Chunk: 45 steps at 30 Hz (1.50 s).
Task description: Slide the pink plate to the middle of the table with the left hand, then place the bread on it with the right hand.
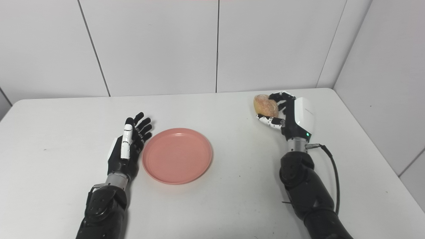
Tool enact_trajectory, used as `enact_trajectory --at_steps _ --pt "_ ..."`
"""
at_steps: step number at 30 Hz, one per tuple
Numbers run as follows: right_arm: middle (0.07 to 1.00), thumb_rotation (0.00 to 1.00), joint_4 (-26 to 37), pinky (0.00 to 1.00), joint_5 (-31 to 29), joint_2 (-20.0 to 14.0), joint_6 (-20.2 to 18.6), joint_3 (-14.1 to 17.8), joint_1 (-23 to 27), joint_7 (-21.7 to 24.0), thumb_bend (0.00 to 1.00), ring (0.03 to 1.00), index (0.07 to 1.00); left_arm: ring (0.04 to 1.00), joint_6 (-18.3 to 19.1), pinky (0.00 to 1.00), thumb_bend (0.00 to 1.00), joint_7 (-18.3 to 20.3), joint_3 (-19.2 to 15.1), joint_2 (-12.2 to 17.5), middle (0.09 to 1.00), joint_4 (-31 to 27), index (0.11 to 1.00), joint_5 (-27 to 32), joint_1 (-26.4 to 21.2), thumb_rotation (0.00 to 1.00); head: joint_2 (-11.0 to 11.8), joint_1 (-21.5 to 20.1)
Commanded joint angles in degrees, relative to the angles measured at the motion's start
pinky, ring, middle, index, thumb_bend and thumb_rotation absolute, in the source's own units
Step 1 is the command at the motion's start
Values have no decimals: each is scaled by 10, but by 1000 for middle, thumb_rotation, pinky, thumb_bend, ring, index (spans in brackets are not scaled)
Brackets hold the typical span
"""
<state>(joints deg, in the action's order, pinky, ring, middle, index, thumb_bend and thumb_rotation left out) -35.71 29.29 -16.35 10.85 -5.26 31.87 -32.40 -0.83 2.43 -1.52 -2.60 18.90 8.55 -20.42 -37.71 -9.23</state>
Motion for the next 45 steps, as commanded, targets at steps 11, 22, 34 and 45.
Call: enact_trajectory --at_steps 11,22,34,45 --pt "523 128 104 375 -29 9 43 7 -3 44 493 429 493 914 2 916 545 -2 12 -11 902 -9 898 -16 -11 1000 0 23" --pt "459 0 228 397 -4 51 10 -37 -51 122 511 449 533 916 -4 904 562 -5 21 -22 905 -3 906 -29 -13 1000 5 42" --pt "456 0 282 363 10 93 23 -72 -79 195 512 427 529 918 -9 913 544 -17 23 -27 906 1 903 -44 -15 1000 3 60" --pt "460 0 232 360 45 108 41 -119 -62 212 511 435 528 906 -22 912 568 -32 17 -21 897 18 894 -58 -23 1000 4 64"
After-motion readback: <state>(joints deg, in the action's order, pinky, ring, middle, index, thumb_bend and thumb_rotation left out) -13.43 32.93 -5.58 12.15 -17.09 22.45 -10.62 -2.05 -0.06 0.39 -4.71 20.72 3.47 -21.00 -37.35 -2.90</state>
